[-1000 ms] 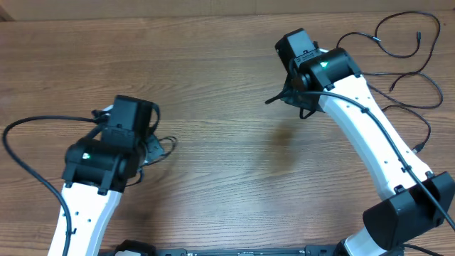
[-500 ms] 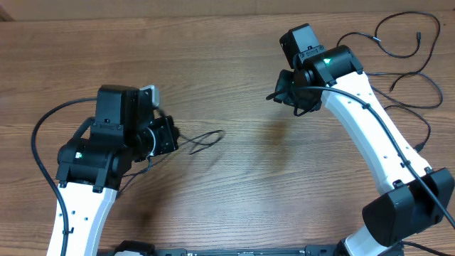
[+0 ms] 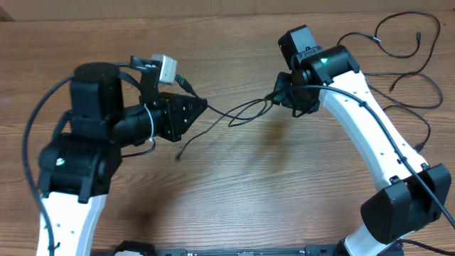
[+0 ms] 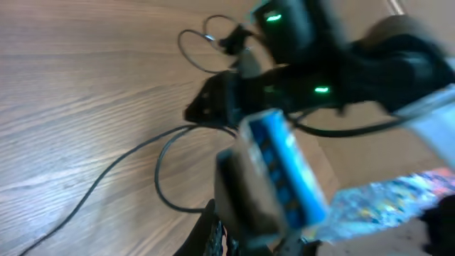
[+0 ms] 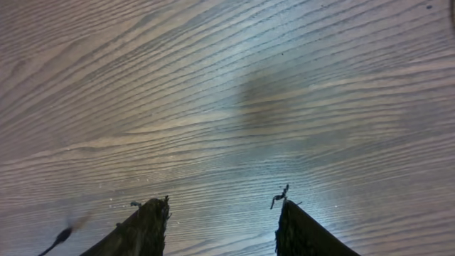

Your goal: Untangle cables

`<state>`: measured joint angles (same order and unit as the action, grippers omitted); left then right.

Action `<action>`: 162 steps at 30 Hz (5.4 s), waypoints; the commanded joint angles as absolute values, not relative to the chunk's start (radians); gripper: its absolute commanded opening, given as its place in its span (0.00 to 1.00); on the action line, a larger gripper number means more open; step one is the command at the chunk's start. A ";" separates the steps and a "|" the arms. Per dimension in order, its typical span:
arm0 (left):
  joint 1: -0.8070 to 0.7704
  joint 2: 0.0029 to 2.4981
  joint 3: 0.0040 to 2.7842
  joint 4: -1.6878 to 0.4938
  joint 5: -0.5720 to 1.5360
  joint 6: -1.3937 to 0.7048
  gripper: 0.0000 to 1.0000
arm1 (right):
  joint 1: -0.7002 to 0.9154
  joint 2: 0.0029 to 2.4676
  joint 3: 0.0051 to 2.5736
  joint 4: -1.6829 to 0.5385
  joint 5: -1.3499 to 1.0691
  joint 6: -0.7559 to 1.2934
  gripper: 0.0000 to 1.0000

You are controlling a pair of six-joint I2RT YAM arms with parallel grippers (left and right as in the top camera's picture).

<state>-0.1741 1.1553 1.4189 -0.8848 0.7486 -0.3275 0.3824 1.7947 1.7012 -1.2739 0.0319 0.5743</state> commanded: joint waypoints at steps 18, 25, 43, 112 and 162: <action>-0.181 1.292 1.533 -1.218 0.565 -0.360 0.04 | 0.386 1.802 1.621 -1.197 -0.133 0.570 0.74; -0.256 1.309 1.545 -1.205 0.637 -0.260 0.04 | 0.386 1.802 1.621 -1.181 -0.133 0.567 0.75; -0.302 1.235 1.652 -1.107 0.630 -0.314 0.04 | 0.386 1.802 1.621 -1.155 -0.581 0.345 0.74; -0.269 1.259 1.743 -1.223 0.290 -0.897 0.04 | 0.518 1.802 1.621 -0.934 -0.754 0.406 0.67; -0.347 1.263 1.380 -1.421 0.248 -0.613 0.04 | 0.385 1.802 1.621 -1.161 -0.025 0.613 1.00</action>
